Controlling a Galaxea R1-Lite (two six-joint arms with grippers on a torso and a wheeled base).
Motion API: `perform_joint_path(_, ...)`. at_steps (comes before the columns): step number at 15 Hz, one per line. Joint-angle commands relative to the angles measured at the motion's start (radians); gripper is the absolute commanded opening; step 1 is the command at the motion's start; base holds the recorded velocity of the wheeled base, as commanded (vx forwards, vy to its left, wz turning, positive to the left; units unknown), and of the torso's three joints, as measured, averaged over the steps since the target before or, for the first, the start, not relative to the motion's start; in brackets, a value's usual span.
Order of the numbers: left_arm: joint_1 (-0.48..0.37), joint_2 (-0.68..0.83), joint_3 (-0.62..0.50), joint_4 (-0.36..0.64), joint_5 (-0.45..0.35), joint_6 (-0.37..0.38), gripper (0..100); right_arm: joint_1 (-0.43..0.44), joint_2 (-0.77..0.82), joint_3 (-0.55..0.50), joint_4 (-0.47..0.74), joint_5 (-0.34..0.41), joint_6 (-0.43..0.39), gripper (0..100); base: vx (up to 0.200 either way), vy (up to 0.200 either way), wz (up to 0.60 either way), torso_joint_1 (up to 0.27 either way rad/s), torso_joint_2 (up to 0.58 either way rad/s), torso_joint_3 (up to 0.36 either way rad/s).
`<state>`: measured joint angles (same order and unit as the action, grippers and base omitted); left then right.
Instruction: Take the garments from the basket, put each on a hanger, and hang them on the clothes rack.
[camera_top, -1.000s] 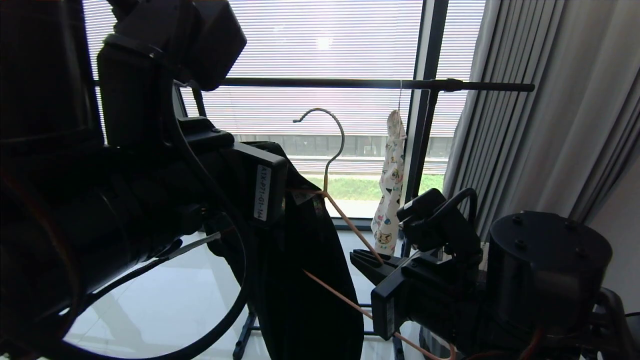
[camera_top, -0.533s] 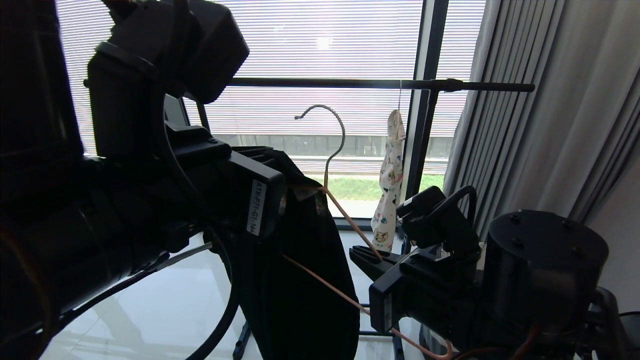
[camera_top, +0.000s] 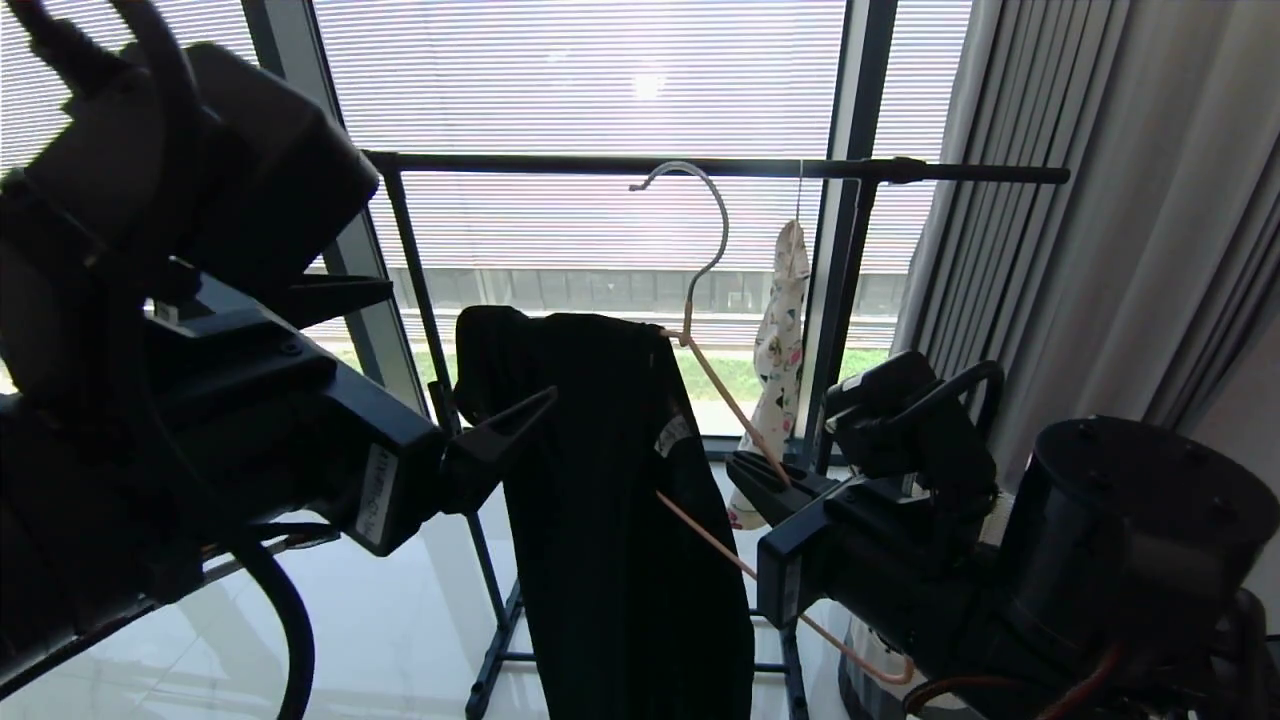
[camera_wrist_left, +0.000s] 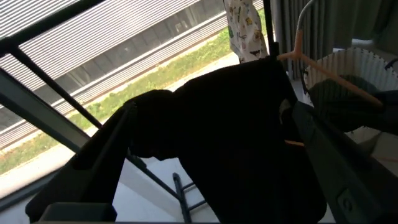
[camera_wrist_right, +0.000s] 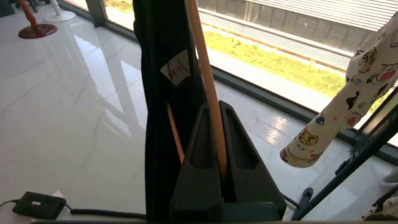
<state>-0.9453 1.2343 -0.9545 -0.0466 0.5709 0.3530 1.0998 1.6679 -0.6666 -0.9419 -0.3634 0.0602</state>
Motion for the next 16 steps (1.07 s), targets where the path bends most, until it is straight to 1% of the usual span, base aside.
perform_joint_path(1, 0.016, -0.128, 0.128, -0.002, -0.008, 0.054, 100, 0.002, -0.051, 0.104, -0.048, 0.0, -0.042, 0, 0.0, 0.0, 0.0, 0.0, 0.0, 0.0)
perform_joint_path(2, 0.016, -0.151, 0.166, -0.007, -0.032, 0.054, 100, 0.002, -0.083, 0.173, -0.066, 0.003, -0.06, 0, 0.0, 0.0, 0.0, 0.0, 0.0, 0.0)
perform_joint_path(3, 0.016, -0.177, 0.189, -0.009, -0.078, 0.055, 100, 0.002, -0.122, 0.246, -0.075, 0.009, -0.071, 0, 0.0, 0.0, 0.0, 0.0, 0.0, 0.0)
perform_joint_path(4, 0.016, -0.199, 0.22, -0.007, -0.143, 0.057, 100, 0.003, -0.172, 0.334, -0.077, 0.034, -0.072, 0, 0.0, 0.0, 0.0, 0.0, 0.0, 0.0)
perform_joint_path(5, 0.016, -0.213, 0.257, -0.007, -0.19, 0.067, 100, 0.005, -0.224, 0.406, -0.077, 0.077, -0.088, 0, 0.0, 0.0, 0.0, 0.0, 0.0, 0.0)
perform_joint_path(6, 0.016, -0.226, 0.313, -0.007, -0.23, 0.104, 100, 0.005, -0.277, 0.475, -0.077, 0.135, -0.119, 0, 0.0, 0.0, 0.0, 0.0, 0.0, 0.0)
perform_joint_path(7, 0.013, -0.245, 0.372, -0.009, -0.286, 0.153, 100, 0.005, -0.333, 0.544, -0.077, 0.201, -0.157, 0, 0.0, 0.0, 0.0, 0.0, 0.0, 0.0)
perform_joint_path(8, 0.011, -0.243, 0.408, -0.009, -0.358, 0.162, 100, 0.005, -0.366, 0.591, -0.077, 0.247, -0.192, 0, 0.0, 0.0, 0.0, 0.0, 0.0, 0.0)
perform_joint_path(9, 0.002, -0.237, 0.428, -0.009, -0.41, 0.161, 100, 0.006, -0.376, 0.625, -0.077, 0.265, -0.227, 0, 0.0, 0.0, 0.0, 0.0, 0.0, 0.0)
perform_joint_path(10, -0.032, -0.211, 0.438, -0.009, -0.436, 0.155, 100, 0.014, -0.376, 0.642, -0.077, 0.267, -0.249, 0, 0.0, 0.0, 0.0, 0.0, 0.0, 0.0)
perform_joint_path(12, -0.078, -0.167, 0.436, -0.01, -0.439, 0.15, 100, 0.04, -0.37, 0.63, -0.077, 0.268, -0.253, 0, 0.0, 0.0, 0.0, 0.0, 0.0, 0.0)
perform_joint_path(13, -0.087, -0.15, 0.434, -0.015, -0.439, 0.15, 100, 0.051, -0.369, 0.625, -0.077, 0.268, -0.257, 0, 0.0, 0.0, 0.0, 0.0, 0.0, 0.0)
perform_joint_path(16, -0.093, -0.071, 0.441, -0.118, -0.448, 0.147, 100, 0.107, -0.369, 0.614, -0.077, 0.267, -0.273, 0, 0.0, 0.0, 0.0, 0.0, 0.0, 0.0)
